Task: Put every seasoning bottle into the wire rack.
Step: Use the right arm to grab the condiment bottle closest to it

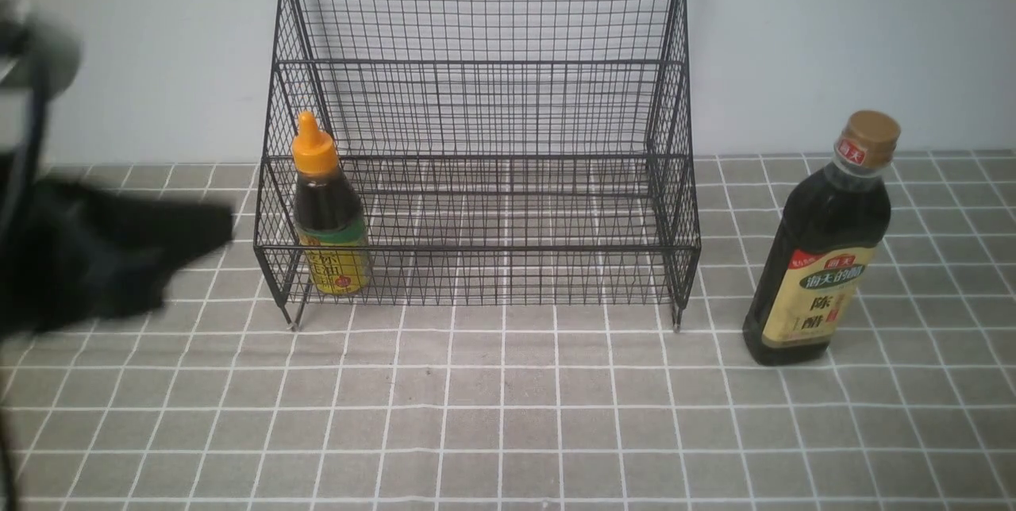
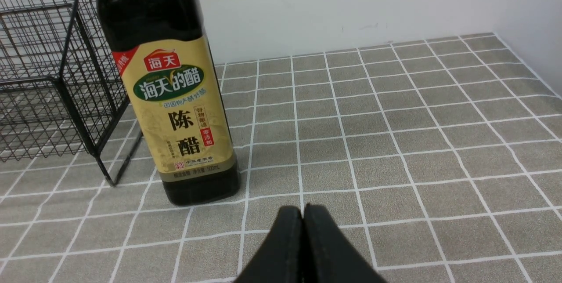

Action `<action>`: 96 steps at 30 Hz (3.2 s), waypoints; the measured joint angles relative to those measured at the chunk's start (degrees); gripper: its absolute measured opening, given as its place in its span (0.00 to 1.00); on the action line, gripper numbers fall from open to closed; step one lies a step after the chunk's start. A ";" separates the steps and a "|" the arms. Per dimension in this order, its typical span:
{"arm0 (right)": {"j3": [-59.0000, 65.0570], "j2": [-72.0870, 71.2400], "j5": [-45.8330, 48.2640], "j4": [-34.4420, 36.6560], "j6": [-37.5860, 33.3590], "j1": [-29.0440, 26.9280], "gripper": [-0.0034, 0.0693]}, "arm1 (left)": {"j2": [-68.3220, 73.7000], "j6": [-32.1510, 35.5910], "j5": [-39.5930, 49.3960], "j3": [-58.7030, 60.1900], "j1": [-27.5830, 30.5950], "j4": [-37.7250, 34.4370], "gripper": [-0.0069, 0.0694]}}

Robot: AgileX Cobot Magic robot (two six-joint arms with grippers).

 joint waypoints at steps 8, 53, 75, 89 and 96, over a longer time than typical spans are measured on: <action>0.00 0.00 0.00 0.00 0.00 0.00 0.03 | -16.24 -1.52 9.34 0.00 3.36 5.16 0.08; 0.00 0.00 0.00 0.05 0.00 0.00 0.03 | -46.99 -43.64 -29.69 47.26 -10.22 52.16 0.08; 0.00 0.00 0.00 0.05 0.00 0.00 0.03 | -46.99 -44.20 -30.45 47.43 -10.22 52.21 0.08; 0.54 0.00 -17.82 11.39 2.67 0.00 0.03 | -46.99 -44.25 -30.45 47.43 -10.22 52.27 0.08; 0.54 0.00 -28.18 20.00 4.48 0.00 0.03 | -46.99 -44.25 -30.45 47.43 -10.22 52.34 0.08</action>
